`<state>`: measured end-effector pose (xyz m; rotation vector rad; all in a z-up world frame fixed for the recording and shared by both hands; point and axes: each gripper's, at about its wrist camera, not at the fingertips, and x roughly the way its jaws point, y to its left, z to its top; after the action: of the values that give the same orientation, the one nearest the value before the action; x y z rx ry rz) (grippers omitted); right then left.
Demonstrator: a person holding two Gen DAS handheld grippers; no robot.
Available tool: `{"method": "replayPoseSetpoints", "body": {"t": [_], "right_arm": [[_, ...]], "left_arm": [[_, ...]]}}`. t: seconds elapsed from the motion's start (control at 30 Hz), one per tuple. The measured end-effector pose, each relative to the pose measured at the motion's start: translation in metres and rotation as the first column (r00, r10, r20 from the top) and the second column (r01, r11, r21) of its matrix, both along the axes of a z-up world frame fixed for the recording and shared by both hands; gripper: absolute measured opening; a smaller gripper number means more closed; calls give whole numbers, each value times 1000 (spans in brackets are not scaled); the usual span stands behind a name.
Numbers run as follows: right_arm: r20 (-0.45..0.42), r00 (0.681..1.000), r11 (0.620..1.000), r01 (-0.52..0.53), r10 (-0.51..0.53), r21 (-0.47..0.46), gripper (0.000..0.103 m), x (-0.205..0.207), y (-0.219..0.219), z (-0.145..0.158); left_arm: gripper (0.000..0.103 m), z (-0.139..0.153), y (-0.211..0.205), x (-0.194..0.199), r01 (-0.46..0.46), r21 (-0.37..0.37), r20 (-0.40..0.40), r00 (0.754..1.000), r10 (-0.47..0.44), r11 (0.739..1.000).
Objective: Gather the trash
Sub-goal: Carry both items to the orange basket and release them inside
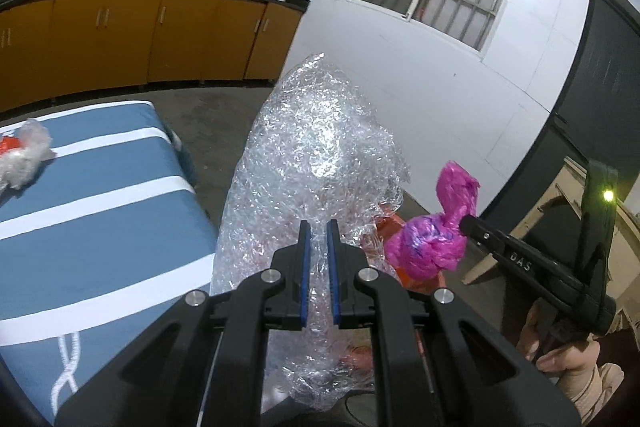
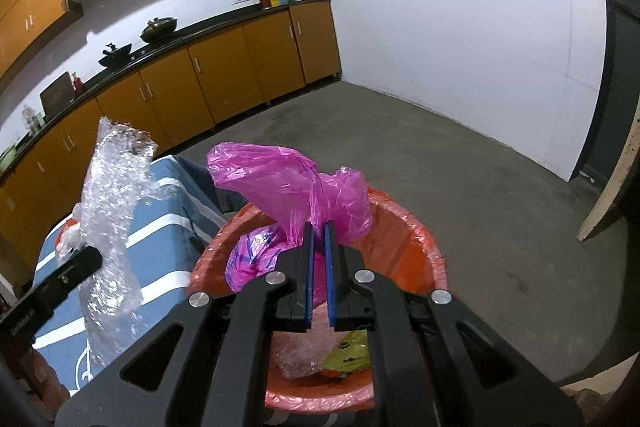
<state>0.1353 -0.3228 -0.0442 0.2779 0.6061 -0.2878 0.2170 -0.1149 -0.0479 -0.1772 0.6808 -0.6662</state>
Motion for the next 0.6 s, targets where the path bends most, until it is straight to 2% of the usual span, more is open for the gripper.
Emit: {"method": "replayPoseSetpoints", "body": {"t": [0.17, 0.27, 0.33, 0.4, 0.43, 0.6], "right_arm": [[6, 1000, 1000, 20, -20, 7, 6, 2, -4, 2], [11, 999, 999, 30, -30, 17, 7, 2, -7, 2], [5, 1000, 999, 29, -29, 29, 13, 3, -7, -1], [0, 1000, 999, 28, -28, 29, 34, 3, -6, -3], [1, 1000, 999, 29, -29, 28, 38, 1, -5, -4], [-2, 999, 999, 33, -33, 23, 46, 0, -3, -3]], "left_arm": [[10, -11, -17, 2, 44, -8, -28, 999, -44, 999], [17, -18, -24, 6, 66, -10, -51, 997, -66, 998], [29, -23, -26, 9, 72, -9, -69, 995, -72, 997], [31, -28, -24, 10, 69, -9, -82, 994, -70, 998], [32, -30, -23, 11, 65, -6, -87, 994, -65, 998], [36, -35, -1, 15, 4, 15, -92, 996, -3, 1000]]}}
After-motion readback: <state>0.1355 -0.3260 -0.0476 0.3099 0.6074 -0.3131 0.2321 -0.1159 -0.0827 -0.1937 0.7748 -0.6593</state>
